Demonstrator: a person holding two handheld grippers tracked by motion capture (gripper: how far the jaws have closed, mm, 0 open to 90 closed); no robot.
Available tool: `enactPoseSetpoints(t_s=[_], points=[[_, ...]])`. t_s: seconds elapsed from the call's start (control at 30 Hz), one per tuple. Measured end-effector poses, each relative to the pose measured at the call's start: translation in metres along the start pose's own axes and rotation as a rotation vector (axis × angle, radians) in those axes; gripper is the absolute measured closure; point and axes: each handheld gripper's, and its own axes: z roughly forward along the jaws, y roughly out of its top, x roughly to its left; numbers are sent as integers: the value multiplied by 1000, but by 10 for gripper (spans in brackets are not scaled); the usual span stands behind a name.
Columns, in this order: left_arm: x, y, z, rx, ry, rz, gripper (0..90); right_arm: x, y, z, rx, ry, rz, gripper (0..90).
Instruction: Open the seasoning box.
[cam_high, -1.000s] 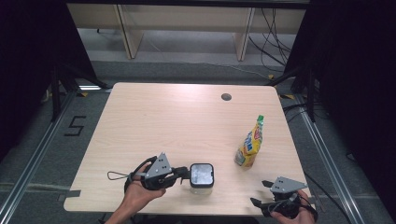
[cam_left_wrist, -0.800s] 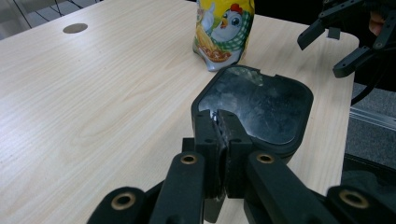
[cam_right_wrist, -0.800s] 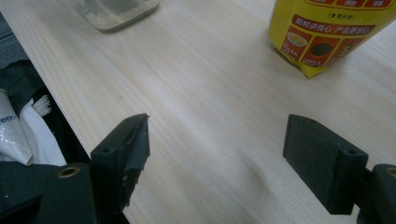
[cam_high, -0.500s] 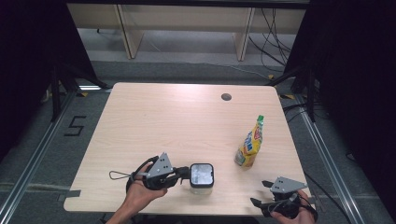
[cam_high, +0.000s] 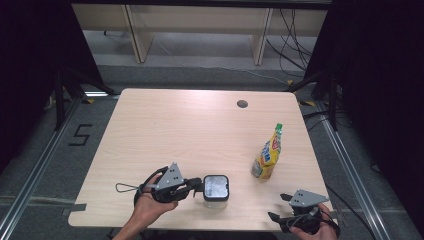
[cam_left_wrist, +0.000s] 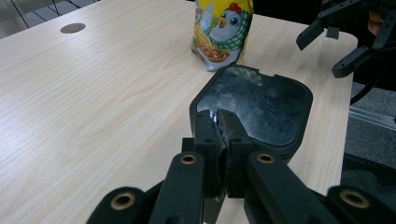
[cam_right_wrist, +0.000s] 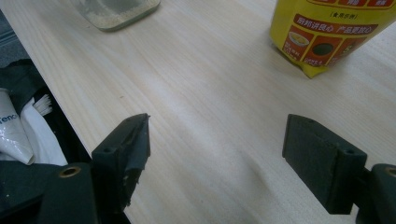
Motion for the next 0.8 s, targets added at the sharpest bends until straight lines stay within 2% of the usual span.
enactPoseSetpoints(t_s=[0.27, 0.37, 0.47, 0.57, 0.63, 0.67, 0.73, 0.77, 0.8], points=[[0, -1, 0, -6, -2, -4, 878, 2, 1, -1, 0, -5, 15, 252], [0, -1, 0, -9, -9, -6, 878, 2, 1, -1, -8, -2, 4, 254], [1, -1, -1, 4, -7, 6, 879, 3, 3, -2, -38, 11, -7, 272], [0, -2, -1, 1, -3, -12, 879, 8, 8, -5, -95, 31, -14, 201], [1, -2, -1, -1, -1, -1, 879, 12, 10, -5, -102, 45, -31, 217], [2, -3, -1, -4, -7, -3, 879, 16, 13, -3, -102, 45, -64, 250], [2, -3, -1, -6, -9, 3, 880, 19, 16, -1, -98, 52, -80, 331], [1, -3, -1, -7, -6, -8, 880, 19, 16, -1, -98, 52, -80, 331], [2, -3, -1, -7, -6, -8, 880, 21, 18, -2, -115, 59, -84, 380]])
